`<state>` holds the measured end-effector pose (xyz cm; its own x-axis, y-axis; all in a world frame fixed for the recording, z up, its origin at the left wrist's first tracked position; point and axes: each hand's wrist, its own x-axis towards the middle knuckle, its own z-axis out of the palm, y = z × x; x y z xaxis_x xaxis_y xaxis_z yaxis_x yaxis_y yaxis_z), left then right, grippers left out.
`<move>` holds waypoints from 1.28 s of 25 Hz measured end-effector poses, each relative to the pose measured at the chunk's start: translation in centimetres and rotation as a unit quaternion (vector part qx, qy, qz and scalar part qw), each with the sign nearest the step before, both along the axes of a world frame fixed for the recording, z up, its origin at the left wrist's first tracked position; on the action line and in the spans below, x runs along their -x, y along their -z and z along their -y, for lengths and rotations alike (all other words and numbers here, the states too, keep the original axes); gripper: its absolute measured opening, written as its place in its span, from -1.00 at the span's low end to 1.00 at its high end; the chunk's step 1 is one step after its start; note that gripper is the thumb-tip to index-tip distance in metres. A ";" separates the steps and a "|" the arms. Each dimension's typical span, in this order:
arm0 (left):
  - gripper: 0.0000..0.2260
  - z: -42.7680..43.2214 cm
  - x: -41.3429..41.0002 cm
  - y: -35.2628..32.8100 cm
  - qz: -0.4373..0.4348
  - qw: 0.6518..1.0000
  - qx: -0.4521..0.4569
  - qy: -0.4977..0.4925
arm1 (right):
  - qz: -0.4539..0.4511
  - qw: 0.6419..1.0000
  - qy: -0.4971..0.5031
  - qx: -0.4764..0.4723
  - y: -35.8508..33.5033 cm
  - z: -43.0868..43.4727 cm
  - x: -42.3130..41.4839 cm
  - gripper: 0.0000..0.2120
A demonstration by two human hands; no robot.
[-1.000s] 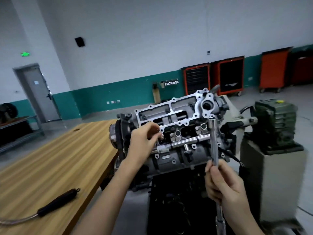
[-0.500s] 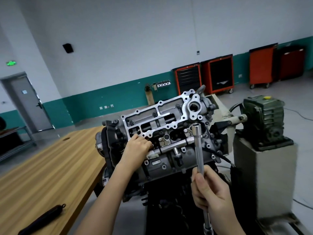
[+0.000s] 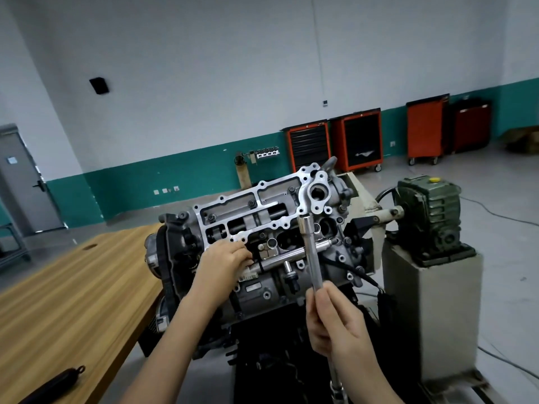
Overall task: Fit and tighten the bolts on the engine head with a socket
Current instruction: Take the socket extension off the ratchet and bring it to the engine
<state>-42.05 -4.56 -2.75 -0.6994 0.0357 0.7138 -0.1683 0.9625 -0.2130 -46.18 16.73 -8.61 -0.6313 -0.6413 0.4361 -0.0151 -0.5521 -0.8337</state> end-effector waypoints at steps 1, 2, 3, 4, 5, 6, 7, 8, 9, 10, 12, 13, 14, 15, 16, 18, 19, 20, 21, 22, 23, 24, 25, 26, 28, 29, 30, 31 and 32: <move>-0.94 -1.8 -1.2 1.3 -0.038 0.991 -0.114 0.065 | -0.005 1.000 0.004 0.010 -0.5 0.5 0.2 -0.65; -0.96 -4.4 -2.3 2.4 -0.032 0.963 -0.236 0.125 | -0.009 0.999 0.006 0.032 -1.1 1.0 0.3 -0.67; -0.89 -7.0 -3.2 3.5 0.000 0.928 -0.336 0.164 | -0.016 0.998 0.006 0.058 -1.8 1.6 0.3 -0.69; -0.84 -9.3 -3.9 4.1 0.035 0.896 -0.406 0.178 | -0.026 0.996 0.006 0.083 -2.7 2.3 0.2 -0.71; -0.83 -10.7 -4.1 4.4 0.058 0.873 -0.449 0.180 | -0.037 0.994 0.009 0.104 -3.7 2.9 0.0 -0.73; -0.85 -11.2 -4.2 4.3 0.058 0.868 -0.462 0.172 | -0.049 0.992 0.012 0.120 -4.7 3.3 -0.3 -0.75; -0.87 -11.2 -4.4 3.8 0.035 0.881 -0.442 0.164 | -0.066 0.989 0.012 0.131 -5.7 3.6 -0.7 -0.78; -0.85 -10.9 -4.4 3.2 0.002 0.901 -0.404 0.158 | -0.093 0.986 0.018 0.139 -6.7 3.6 -1.0 -0.81; -0.85 -10.3 -4.4 2.6 -0.025 0.914 -0.374 0.153 | -0.133 0.980 0.031 0.145 -7.6 3.5 -1.1 -0.83; -0.87 -9.7 -4.4 1.9 -0.045 0.923 -0.352 0.146 | -0.183 0.971 0.048 0.148 -8.5 3.2 -1.2 -0.85; -0.89 -7.9 -3.9 1.1 -0.082 0.940 -0.310 0.117 | -0.284 0.943 0.072 0.156 -9.8 2.5 -1.0 -0.86; -0.87 -6.9 -3.5 0.7 -0.104 0.947 -0.288 0.100 | -0.317 0.932 0.078 0.157 -10.1 2.4 -0.8 -0.84; -0.85 -5.9 -3.0 0.3 -0.125 0.951 -0.270 0.090 | -0.337 0.925 0.086 0.151 -10.1 2.4 -0.8 -0.83; -0.83 -5.0 -2.5 0.1 -0.136 0.953 -0.258 0.087 | -0.351 0.921 0.101 0.137 -9.9 2.6 -0.7 -0.82; -0.81 -4.3 -2.1 0.0 -0.138 0.954 -0.249 0.090 | -0.362 0.917 0.123 0.118 -9.5 2.9 -0.7 -0.82; -0.79 -3.2 -1.3 0.7 -0.121 0.955 -0.247 0.108 | -0.375 0.908 0.166 0.086 -8.0 3.8 -0.4 -0.82; -0.79 -2.8 -1.1 1.4 -0.109 0.954 -0.251 0.119 | -0.376 0.906 0.180 0.077 -7.2 4.2 -0.1 -0.83; -0.79 -2.4 -0.9 2.0 -0.097 0.953 -0.256 0.127 | -0.372 0.906 0.191 0.072 -6.5 4.6 0.3 -0.85; -0.79 -1.8 -0.7 2.6 -0.088 0.952 -0.262 0.130 | -0.363 0.908 0.197 0.068 -5.9 5.0 0.8 -0.88; -0.80 -1.3 -0.5 3.1 -0.077 0.951 -0.271 0.125 | -0.357 0.909 0.207 0.065 -5.5 5.5 1.3 -0.89; -0.80 -0.8 -0.2 3.6 -0.063 0.951 -0.278 0.118 | -0.360 0.904 0.224 0.060 -5.1 6.0 1.8 -0.88; -0.79 -0.4 0.2 3.9 -0.047 0.951 -0.286 0.111 | -0.375 0.893 0.244 0.052 -4.6 6.4 2.2 -0.85; -0.78 -0.2 0.5 4.2 -0.034 0.948 -0.297 0.108 | -0.394 0.882 0.254 0.044 -4.1 6.8 2.5 -0.82; -0.77 -0.1 0.6 4.4 -0.024 0.944 -0.310 0.107 | -0.410 0.876 0.251 0.043 -3.4 7.1 2.6 -0.82; -0.70 -0.1 1.0 5.0 -0.034 0.946 -0.308 0.094 | -0.425 0.881 0.202 0.053 -1.8 7.1 2.7 -0.81; -0.71 0.0 1.2 5.2 -0.039 0.950 -0.298 0.088 | -0.422 0.889 0.166 0.055 -1.2 7.0 2.5 -0.75; -0.76 0.3 1.2 5.3 -0.038 0.950 -0.296 0.090 | -0.429 0.892 0.138 0.049 -0.7 6.8 2.4 -0.68; -0.83 0.4 1.2 5.4 -0.033 0.945 -0.311 0.096 | -0.445 0.884 0.135 0.041 -0.5 6.8 2.4 -0.67; -0.87 0.4 1.1 5.3 -0.025 0.938 -0.331 0.099 | -0.467 0.869 0.158 0.037 -0.7 6.9 2.3 -0.71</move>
